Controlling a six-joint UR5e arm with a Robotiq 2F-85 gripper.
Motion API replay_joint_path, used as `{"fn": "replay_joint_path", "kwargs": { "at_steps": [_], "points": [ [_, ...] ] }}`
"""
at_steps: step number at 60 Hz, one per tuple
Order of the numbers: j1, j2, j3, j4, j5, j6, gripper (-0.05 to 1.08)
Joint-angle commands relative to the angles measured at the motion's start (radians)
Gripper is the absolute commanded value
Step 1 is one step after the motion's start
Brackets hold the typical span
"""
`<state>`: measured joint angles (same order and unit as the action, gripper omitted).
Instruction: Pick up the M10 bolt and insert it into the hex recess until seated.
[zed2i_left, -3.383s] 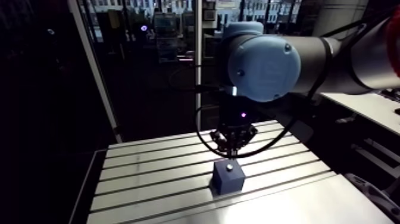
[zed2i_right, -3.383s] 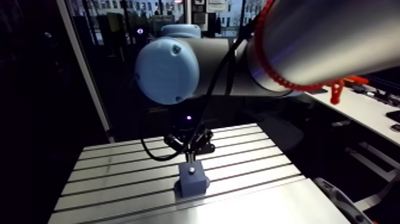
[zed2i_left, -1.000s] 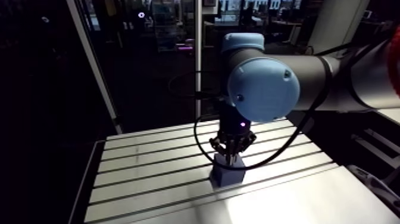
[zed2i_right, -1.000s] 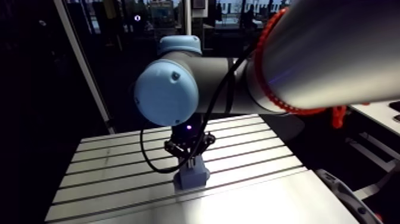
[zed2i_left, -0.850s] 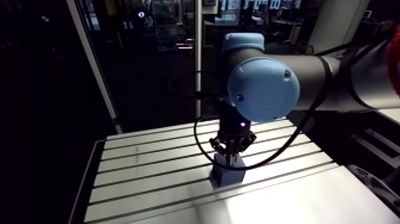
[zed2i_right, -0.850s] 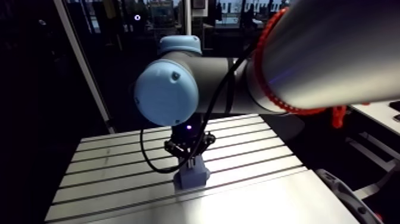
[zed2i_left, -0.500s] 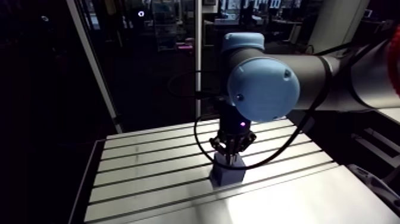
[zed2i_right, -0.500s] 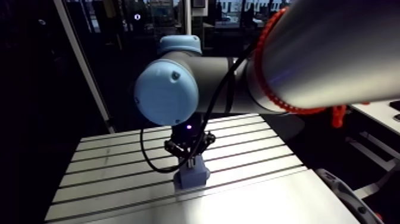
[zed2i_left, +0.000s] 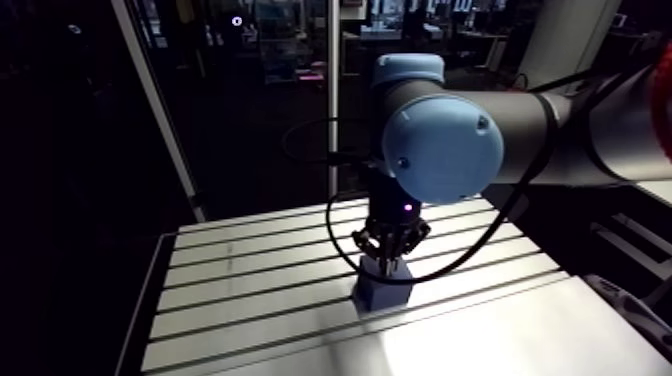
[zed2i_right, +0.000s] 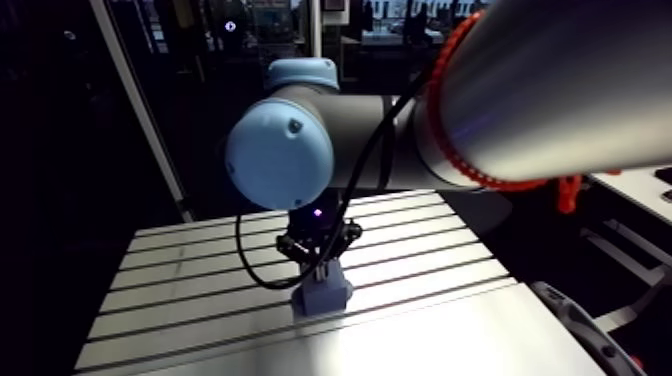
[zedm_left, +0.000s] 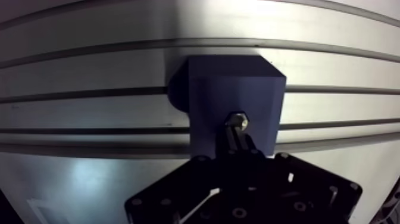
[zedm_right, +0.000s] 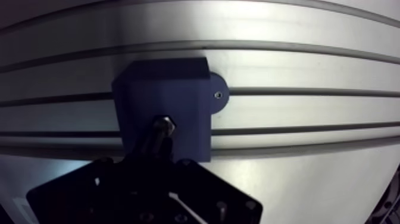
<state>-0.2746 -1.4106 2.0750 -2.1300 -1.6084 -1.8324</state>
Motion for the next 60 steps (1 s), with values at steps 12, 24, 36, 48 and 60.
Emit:
{"fn": "replay_joint_path", "kwargs": {
  "at_steps": [12,24,36,48,60],
  "points": [
    [0.000,0.000,0.000,0.000,0.000,0.000,1.07],
    [0.000,0.000,0.001,0.000,0.000,0.000,1.08],
    [0.000,0.000,0.001,0.000,0.000,0.000,1.07],
    [0.000,0.006,0.001,0.000,0.000,0.000,1.07],
    [0.000,0.006,0.000,0.000,0.000,0.000,1.07]
  ]
}}
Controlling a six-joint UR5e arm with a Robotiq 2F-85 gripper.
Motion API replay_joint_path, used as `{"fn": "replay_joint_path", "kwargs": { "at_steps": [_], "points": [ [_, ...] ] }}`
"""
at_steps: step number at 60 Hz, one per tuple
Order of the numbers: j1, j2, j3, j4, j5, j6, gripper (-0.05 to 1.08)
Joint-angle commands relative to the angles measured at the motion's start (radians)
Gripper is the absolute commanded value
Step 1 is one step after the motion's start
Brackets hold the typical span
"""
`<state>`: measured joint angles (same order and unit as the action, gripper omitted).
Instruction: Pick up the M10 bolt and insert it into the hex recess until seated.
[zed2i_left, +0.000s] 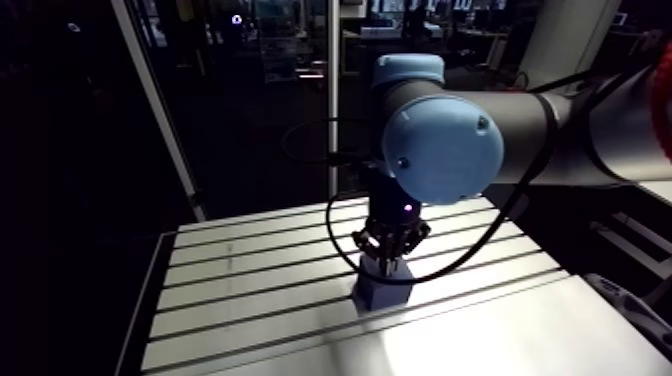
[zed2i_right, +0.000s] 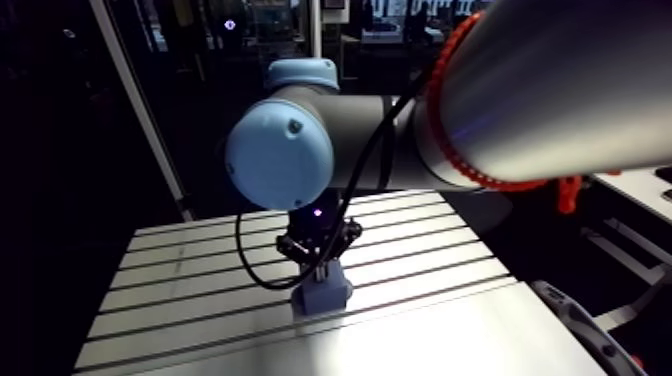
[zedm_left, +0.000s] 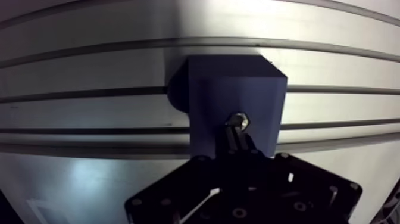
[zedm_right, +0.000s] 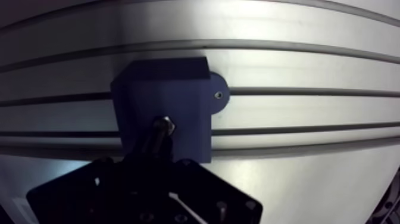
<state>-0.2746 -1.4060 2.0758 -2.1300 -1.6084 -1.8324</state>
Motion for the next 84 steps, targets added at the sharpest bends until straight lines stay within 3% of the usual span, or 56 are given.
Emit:
{"fn": "replay_joint_path", "kwargs": {
  "at_steps": [1,17,43,45,46,47,48,50,51,53,72,84],
  "points": [
    [0.000,0.002,-0.001,0.000,0.000,0.000,1.07],
    [0.012,-0.006,-0.027,0.013,0.008,0.000,1.07],
    [0.020,-0.027,-0.035,0.035,0.000,0.000,1.06],
    [0.020,-0.029,-0.039,0.035,0.000,0.000,0.92],
    [0.020,-0.029,-0.039,0.035,0.000,0.000,0.92],
    [0.020,-0.029,-0.043,0.037,0.000,0.000,0.76],
    [0.020,-0.029,-0.043,0.037,0.000,0.000,0.76],
    [0.020,-0.029,-0.051,0.039,0.001,0.001,0.34],
    [0.020,-0.029,-0.051,0.039,0.001,0.001,0.34],
    [0.020,-0.030,-0.060,0.059,-0.001,0.003,0.03],
    [0.019,-0.064,-0.149,0.221,-0.001,0.005,0.00],
    [0.020,-0.083,-0.261,0.381,-0.001,0.003,0.00]
  ]
}}
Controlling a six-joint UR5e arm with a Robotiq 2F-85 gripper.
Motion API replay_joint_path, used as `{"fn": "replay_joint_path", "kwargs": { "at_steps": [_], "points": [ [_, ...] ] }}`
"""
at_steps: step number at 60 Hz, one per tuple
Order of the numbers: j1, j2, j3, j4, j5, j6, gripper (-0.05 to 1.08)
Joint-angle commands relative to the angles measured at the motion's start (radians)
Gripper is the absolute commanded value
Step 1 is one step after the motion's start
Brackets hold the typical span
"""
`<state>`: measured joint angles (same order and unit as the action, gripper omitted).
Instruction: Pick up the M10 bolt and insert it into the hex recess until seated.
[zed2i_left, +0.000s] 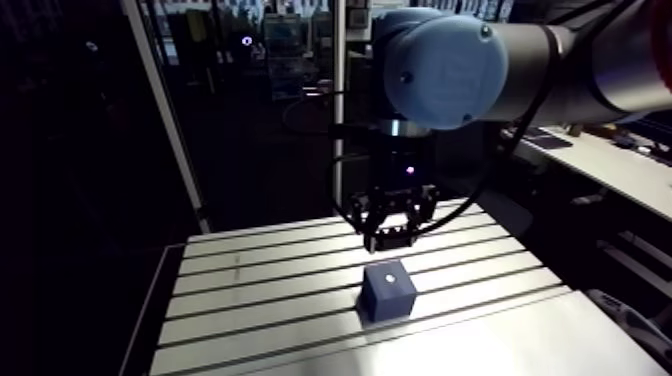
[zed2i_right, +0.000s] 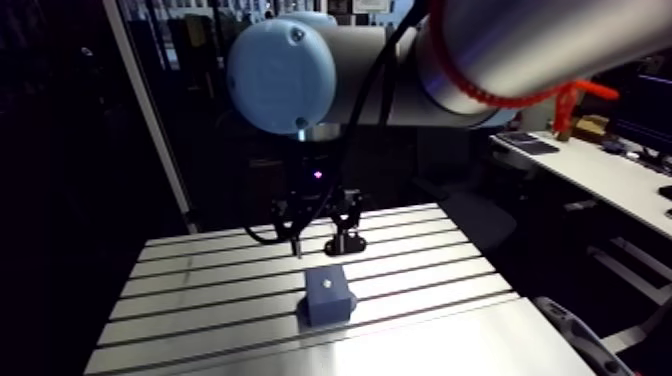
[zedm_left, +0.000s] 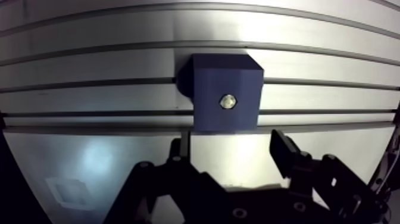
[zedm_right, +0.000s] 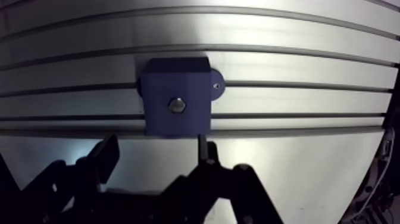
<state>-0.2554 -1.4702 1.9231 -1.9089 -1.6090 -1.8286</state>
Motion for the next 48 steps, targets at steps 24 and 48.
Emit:
{"fn": "replay_joint_path", "kwargs": {
  "at_steps": [24,48],
  "points": [
    [0.008,0.009,-0.379,0.388,0.004,0.011,0.00],
    [0.043,0.020,-0.491,0.522,0.011,0.018,0.01]
  ]
}}
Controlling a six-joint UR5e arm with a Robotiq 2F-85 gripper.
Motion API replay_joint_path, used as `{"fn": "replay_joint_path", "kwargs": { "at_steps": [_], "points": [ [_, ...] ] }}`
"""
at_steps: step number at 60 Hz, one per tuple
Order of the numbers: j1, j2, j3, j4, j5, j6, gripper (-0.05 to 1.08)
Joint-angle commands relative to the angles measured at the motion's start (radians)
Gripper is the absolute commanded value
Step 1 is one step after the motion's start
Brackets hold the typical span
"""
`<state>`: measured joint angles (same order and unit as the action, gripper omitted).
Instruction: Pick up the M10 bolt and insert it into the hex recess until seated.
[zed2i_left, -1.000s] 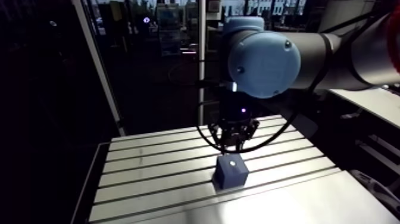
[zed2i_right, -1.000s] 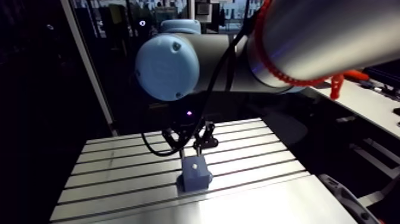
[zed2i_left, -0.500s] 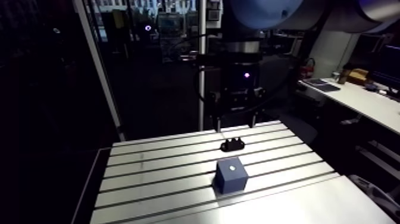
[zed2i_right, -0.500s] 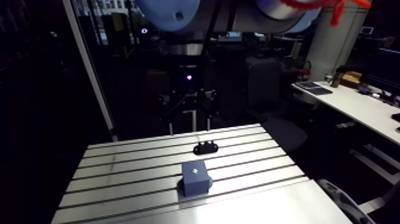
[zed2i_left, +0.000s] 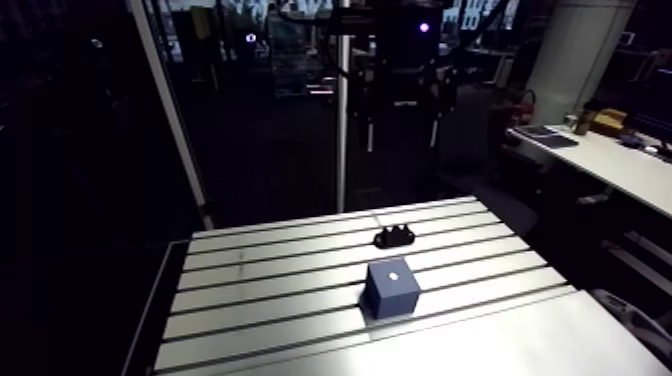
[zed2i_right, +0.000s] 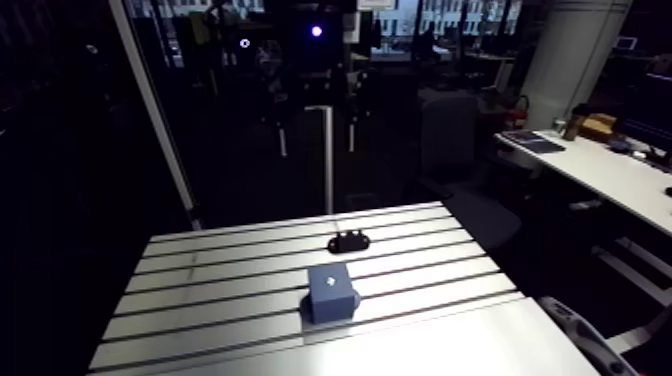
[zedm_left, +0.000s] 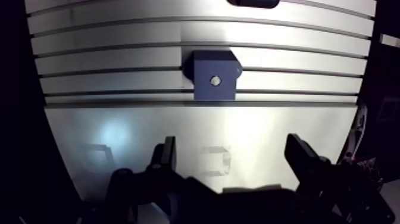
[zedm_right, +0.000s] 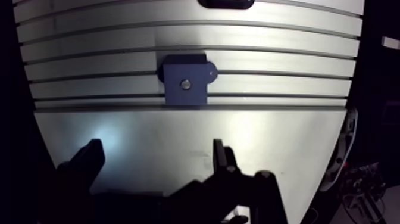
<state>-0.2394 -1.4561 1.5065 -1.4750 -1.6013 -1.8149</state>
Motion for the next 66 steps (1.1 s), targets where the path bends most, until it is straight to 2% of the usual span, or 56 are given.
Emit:
{"fn": "replay_joint_path", "kwargs": {
  "at_steps": [1,16,27,36,57,66],
  "points": [
    [0.033,0.005,-0.073,0.089,0.004,0.004,0.01],
    [0.043,-0.024,-0.064,0.082,0.005,0.004,0.01],
    [0.043,-0.071,-0.048,0.073,0.005,0.007,0.01],
    [0.043,-0.122,-0.001,0.032,0.004,0.037,0.01],
    [0.047,-0.125,0.007,0.031,0.008,0.038,0.01],
    [0.051,-0.119,0.005,0.029,0.017,0.038,0.01]
  ]
}}
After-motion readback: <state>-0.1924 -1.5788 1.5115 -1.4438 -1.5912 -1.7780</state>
